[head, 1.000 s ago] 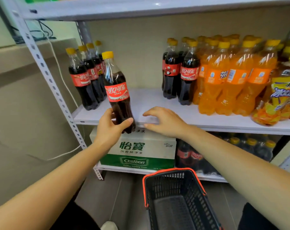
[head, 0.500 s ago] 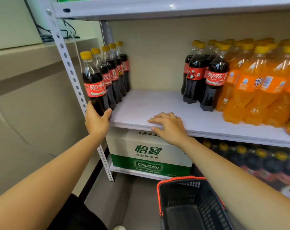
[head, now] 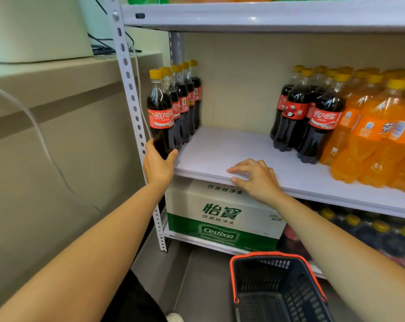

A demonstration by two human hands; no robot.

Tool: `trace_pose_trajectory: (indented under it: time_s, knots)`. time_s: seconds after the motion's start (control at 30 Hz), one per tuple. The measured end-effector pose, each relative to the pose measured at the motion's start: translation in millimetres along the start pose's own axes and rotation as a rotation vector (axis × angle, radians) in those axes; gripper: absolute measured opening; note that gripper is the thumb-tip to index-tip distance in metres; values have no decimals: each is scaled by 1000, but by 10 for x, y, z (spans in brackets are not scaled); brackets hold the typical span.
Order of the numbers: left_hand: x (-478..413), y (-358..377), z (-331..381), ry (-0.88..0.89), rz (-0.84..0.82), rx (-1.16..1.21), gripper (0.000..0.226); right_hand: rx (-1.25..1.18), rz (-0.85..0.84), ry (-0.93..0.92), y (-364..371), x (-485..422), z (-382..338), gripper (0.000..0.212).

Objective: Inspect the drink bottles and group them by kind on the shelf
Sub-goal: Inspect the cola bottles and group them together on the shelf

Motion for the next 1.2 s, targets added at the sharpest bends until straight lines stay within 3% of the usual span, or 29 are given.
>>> trace_pose_trajectory:
  time_s: [0.13,0.23,0.33,0.53,0.63,0.8,1.0,1.1,1.2]
  knots:
    - [108,-59,-9,17,67,-53,60,-260,-3,80,-70,-17,50,28]
    - [163,-93,-18,27,122,-63,59,-522,181,295,-235,-50,223,38]
    - [125,-129,-34,36,142,-29,55,-550,338,477,-386,-155,485,55]
    - [81,-133,-48,95,180,-71,55,-543,407,649,-410,-545,814,93]
    - [77,-174,-80,106,178,-53,54,-564,459,713,-365,-674,904,102]
    - [74,-214,-109,90,126,-5,59,-363,509,768,-387,-834,1028,94]
    - [26,-59,-27,89,107,-95,92,-205,510,822,-397,-930,983,69]
    - [-31,23,-11,45,113,-170,77,-303,497,759,-366,-932,943,64]
    - [-12,12,5,72,105,-169,66,-441,461,573,-310,-924,885,59]
Point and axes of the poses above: each hand's wrist, its own x-axis away from the middle knuckle, its own y-axis out of the palm, z = x × y, the point moved 4 cm from there along -x, towards the middle knuckle, and after that the axes turned 14 degrees about x, right-handed, at the moved point
